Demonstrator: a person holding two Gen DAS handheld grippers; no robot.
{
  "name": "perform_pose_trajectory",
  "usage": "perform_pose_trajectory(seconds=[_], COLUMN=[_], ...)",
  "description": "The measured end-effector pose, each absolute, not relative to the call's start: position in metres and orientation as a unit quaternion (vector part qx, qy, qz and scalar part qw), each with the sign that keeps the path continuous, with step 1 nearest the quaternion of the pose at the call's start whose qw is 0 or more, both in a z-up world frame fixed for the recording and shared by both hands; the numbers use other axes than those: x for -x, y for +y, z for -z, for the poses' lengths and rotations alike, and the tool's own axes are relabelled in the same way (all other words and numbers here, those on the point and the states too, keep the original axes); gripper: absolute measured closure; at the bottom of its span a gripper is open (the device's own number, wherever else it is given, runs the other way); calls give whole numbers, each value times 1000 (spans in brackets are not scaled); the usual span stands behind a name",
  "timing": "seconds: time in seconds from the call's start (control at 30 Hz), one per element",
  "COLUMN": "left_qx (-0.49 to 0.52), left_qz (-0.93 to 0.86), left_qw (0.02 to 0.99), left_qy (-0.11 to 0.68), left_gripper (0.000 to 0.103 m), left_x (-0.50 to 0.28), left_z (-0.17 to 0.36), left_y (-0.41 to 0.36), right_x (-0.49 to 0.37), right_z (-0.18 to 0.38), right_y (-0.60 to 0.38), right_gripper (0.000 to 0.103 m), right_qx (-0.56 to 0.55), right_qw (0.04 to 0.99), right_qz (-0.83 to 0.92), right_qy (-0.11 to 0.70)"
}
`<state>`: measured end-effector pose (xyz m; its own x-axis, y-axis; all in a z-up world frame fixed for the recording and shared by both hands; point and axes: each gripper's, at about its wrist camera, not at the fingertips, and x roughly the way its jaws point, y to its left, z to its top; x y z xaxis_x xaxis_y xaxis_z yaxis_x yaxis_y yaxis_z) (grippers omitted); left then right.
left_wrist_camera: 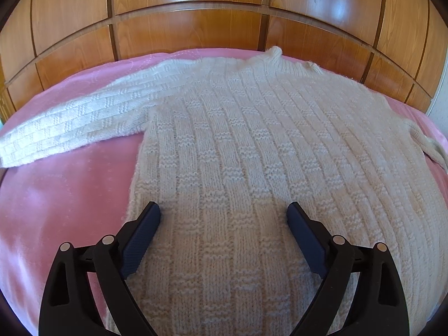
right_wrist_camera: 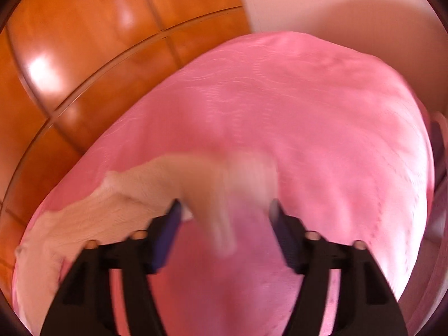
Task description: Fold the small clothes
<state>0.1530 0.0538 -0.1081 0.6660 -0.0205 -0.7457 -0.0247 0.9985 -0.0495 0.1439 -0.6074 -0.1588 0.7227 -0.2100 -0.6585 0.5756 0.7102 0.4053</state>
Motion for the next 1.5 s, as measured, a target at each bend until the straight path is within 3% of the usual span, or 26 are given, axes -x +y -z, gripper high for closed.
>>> perform_pose_trajectory(seconds=[0.03, 0.17, 0.43, 0.6, 0.73, 0.8, 1.1, 1.4, 1.43, 1.5], left_qx=[28, 29, 43, 108, 163, 183, 321, 494, 503, 537], left_qz=[-1, 0, 6, 18, 2, -19, -155, -194, -195, -183], left_qw=[912, 912, 913, 921, 922, 922, 886, 811, 807, 793], left_qy=[409, 409, 405, 374, 352, 342, 296, 247, 241, 221], left_gripper=[12, 11, 11, 11, 12, 12, 12, 27, 30, 50], left_x=[-153, -154, -151, -132, -118, -115, -105, -102, -102, -104], left_z=[108, 109, 105, 89, 79, 75, 71, 105, 106, 107], left_y=[54, 53, 57, 79, 119, 146, 296, 413, 419, 435], right_x=[-138, -117, -73, -63, -80, -91, -138, -132, -132, -132], right_z=[163, 165, 156, 147, 137, 134, 157, 155, 155, 155], right_y=[-609, -594, -473, -395, -337, -313, -289, -295, -294, -294], right_gripper=[24, 24, 29, 28, 17, 5, 2, 2, 2, 2], right_qx=[-318, -340, -261, -186, -65, -14, 24, -4, -4, -1], right_qw=[871, 868, 920, 934, 948, 953, 945, 945, 945, 945], right_qz=[234, 234, 45, -21, -22, -12, 28, 14, 15, 17], right_qy=[293, 277, 289, 305, 311, 302, 324, 327, 327, 326])
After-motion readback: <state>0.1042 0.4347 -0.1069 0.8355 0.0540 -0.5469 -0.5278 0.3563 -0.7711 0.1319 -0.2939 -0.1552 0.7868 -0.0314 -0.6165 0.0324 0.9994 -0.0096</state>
